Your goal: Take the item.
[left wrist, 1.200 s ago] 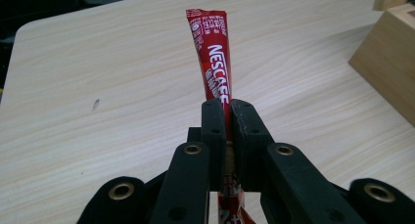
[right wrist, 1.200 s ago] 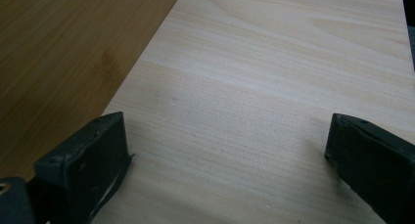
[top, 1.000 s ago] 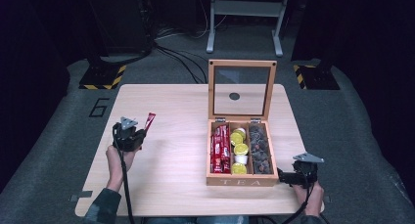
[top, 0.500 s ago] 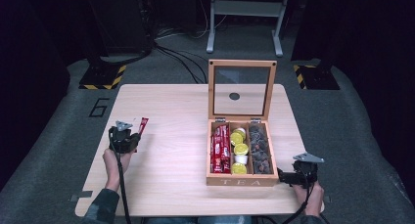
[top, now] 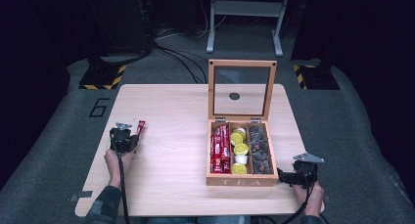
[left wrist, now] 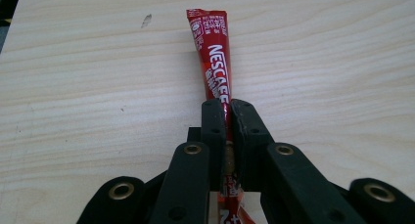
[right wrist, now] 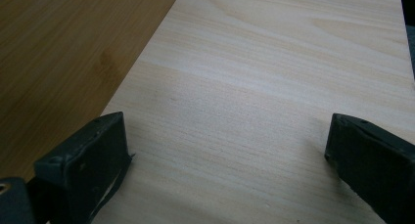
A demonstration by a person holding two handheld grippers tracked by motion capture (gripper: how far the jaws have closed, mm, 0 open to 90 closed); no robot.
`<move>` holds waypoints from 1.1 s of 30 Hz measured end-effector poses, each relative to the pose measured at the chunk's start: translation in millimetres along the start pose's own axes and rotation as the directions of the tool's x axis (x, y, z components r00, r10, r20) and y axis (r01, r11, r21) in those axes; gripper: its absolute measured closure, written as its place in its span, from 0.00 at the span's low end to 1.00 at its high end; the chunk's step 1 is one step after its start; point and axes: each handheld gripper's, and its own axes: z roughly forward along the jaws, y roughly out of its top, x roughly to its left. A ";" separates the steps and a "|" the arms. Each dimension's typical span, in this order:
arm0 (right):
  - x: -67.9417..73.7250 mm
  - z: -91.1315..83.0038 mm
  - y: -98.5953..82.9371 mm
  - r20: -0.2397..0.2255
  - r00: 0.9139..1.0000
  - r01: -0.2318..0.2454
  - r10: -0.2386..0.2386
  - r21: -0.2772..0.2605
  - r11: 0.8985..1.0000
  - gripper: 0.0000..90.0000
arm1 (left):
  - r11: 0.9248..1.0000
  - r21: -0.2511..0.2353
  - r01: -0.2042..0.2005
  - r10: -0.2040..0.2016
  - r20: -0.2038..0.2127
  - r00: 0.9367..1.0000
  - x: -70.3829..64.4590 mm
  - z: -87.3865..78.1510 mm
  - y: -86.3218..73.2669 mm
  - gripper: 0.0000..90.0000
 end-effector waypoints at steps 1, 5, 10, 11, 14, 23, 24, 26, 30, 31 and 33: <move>0.0 -0.1 0.0 0.001 1.000 -0.001 0.001 0.001 1.000 0.02 | 1.000 0.004 0.003 -0.003 0.000 1.000 0.5 1.0 -0.2 0.94; 0.0 -0.1 0.0 0.001 1.000 -0.002 0.002 0.001 1.000 0.02 | 1.000 0.017 0.006 -0.006 -0.010 1.000 2.1 6.7 -1.5 0.94; 0.0 -0.1 0.0 0.001 1.000 -0.002 0.002 0.001 1.000 0.02 | 1.000 0.021 0.019 -0.019 -0.014 1.000 3.6 11.4 -3.4 0.93; 0.0 -0.1 0.0 0.001 1.000 -0.002 0.002 0.001 1.000 0.02 | 1.000 0.018 0.016 -0.016 -0.017 1.000 3.8 11.7 -3.2 0.93; 0.0 -0.1 0.0 0.001 1.000 -0.002 0.002 0.001 1.000 0.02 | 1.000 0.016 0.016 -0.016 -0.024 1.000 2.7 12.7 -2.6 0.93; 0.1 -0.2 0.0 0.001 1.000 -0.002 0.002 0.001 1.000 0.02 | 0.999 0.032 0.040 -0.040 0.000 0.999 5.3 11.7 -4.8 0.64; 0.1 -0.2 0.0 0.001 1.000 -0.002 0.002 0.001 1.000 0.02 | 0.999 0.030 0.042 -0.042 0.001 0.999 5.4 11.5 -5.0 0.56; 0.1 -0.2 0.0 0.001 1.000 -0.002 0.002 0.001 1.000 0.02 | 0.999 0.028 0.040 -0.040 0.000 0.999 6.4 9.6 -5.1 0.50; 0.1 -0.2 0.0 0.001 1.000 -0.002 0.002 0.001 1.000 0.02 | 0.999 0.018 0.038 -0.039 0.004 0.999 6.1 2.8 -5.3 0.39; 0.1 -0.2 0.0 0.001 1.000 -0.002 0.002 0.001 1.000 0.02 | 0.999 0.018 0.039 -0.040 0.011 0.999 5.8 0.4 -5.3 0.37; 0.1 -0.2 0.0 0.001 1.000 -0.002 0.002 0.001 1.000 0.02 | 0.999 0.015 0.029 -0.029 0.025 0.999 5.5 -4.6 -4.6 0.31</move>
